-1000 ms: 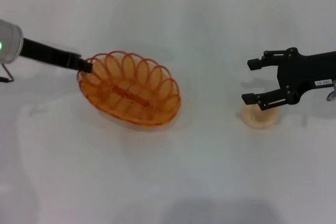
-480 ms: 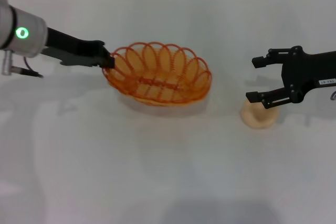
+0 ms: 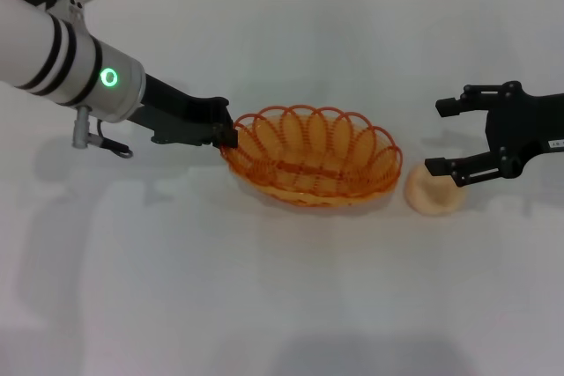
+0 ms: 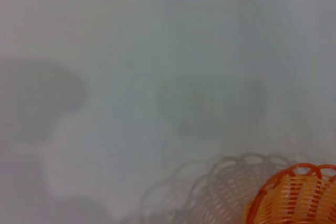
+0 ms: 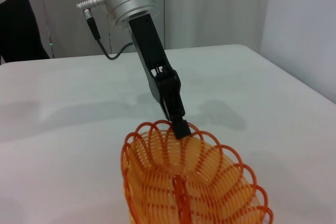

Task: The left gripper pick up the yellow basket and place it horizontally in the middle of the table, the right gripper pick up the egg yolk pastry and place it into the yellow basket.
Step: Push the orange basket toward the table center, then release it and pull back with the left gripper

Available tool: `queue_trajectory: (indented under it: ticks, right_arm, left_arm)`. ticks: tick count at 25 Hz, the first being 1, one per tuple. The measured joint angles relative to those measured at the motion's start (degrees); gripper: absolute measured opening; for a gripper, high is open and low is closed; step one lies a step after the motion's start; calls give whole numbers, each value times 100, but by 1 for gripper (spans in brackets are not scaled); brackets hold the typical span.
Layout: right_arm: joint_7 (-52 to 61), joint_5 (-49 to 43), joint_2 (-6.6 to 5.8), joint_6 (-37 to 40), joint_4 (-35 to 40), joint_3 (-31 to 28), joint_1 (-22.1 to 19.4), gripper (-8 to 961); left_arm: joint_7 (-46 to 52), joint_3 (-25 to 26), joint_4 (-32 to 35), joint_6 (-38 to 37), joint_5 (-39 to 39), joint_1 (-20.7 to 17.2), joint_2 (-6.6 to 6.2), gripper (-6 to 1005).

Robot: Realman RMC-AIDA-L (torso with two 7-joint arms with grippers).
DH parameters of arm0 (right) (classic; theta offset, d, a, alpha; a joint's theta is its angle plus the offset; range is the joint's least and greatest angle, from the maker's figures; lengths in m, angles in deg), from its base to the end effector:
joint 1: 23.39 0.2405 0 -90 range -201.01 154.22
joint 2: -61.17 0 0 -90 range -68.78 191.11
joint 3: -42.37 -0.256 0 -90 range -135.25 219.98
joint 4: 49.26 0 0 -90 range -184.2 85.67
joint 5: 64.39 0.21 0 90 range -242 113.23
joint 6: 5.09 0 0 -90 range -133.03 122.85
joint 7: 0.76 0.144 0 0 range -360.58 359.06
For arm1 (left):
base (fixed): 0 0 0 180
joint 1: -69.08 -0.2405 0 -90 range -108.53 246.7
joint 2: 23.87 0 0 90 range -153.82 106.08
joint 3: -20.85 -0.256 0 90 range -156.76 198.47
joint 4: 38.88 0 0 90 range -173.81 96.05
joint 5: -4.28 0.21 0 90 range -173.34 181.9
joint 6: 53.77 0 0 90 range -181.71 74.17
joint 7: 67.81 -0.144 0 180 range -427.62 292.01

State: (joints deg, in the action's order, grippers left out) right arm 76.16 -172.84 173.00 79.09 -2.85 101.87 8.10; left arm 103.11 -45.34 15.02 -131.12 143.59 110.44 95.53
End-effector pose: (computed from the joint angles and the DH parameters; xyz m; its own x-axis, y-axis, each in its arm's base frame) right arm 0.2401 0.3607 0.0287 0.9617 -0.0812 -0.2616 -0.1478 -0.9579 -0.2460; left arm -0.2011 0.3877 -0.0237 0.1834 0.9676 0.1733 0.9605 -0.1389 -0.2410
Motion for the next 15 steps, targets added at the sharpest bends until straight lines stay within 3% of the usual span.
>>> queue_trajectory:
  ticks: [15]
  right_arm:
    - [-12, 0, 11, -24, 79, 4, -94, 834]
  left_arm:
    - [107, -71, 439, 172, -113, -416, -20, 62]
